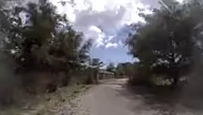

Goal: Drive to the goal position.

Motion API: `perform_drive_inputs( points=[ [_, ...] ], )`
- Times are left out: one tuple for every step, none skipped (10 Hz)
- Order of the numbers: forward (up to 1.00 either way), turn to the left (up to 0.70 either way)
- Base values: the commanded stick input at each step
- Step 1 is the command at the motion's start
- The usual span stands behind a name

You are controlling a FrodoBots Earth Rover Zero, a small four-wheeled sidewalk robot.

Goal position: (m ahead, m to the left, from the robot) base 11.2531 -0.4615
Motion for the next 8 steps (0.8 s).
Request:
perform_drive_inputs(
  points=[
    [0.7,0.0],
    [0.7,0.0],
    [0.7,0.0],
    [0.7,0.0],
    [0.7,0.0],
    [0.7,0.0],
    [0.7,0.0],
    [0.7,0.0]
  ],
)
